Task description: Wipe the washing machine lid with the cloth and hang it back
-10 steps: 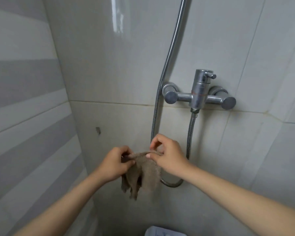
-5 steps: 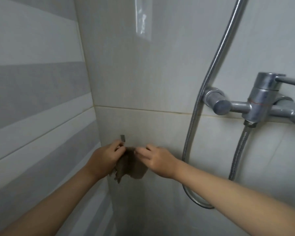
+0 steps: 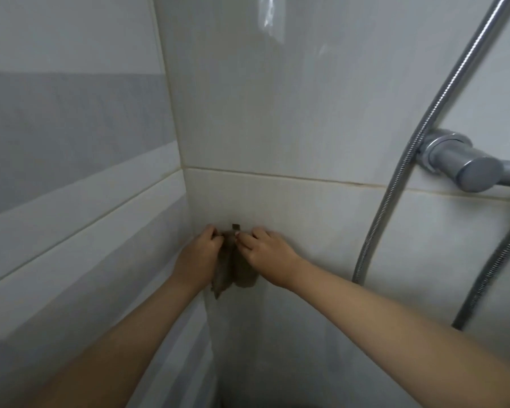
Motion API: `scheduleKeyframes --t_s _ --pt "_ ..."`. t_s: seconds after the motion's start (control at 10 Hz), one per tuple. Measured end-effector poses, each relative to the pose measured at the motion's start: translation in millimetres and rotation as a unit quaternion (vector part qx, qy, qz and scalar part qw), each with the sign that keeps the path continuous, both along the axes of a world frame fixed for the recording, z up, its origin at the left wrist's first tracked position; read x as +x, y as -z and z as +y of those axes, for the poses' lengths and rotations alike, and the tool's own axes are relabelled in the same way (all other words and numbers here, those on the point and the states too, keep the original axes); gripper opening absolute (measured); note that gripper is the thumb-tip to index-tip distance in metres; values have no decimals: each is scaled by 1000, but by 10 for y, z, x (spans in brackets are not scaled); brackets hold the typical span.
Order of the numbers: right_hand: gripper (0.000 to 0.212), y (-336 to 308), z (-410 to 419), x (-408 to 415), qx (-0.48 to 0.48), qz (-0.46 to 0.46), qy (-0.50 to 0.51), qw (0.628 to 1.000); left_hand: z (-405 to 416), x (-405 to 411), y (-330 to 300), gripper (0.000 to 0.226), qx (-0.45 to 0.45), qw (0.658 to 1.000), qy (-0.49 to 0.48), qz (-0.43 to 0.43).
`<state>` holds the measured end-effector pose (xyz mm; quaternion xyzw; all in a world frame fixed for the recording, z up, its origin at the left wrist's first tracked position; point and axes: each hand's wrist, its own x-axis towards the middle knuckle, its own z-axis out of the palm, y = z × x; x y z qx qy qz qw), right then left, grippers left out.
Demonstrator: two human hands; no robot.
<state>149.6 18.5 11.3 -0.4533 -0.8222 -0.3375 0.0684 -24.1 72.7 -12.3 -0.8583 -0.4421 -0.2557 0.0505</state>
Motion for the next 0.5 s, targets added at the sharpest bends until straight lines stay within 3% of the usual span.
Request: scheduleKeyframes --t_s 0.2,0.4,0.5 --pt "47 110 -93 -39 -41 79 32 995 -96 126 200 21 -99 984 24 -147" --pt "73 54 -342 21 -188 12 127 974 -228 136 201 25 -73 993 -35 -83" --pt "73 66 -464 72 -193 24 126 973 -343 187 124 30 -75 992 -85 -61"
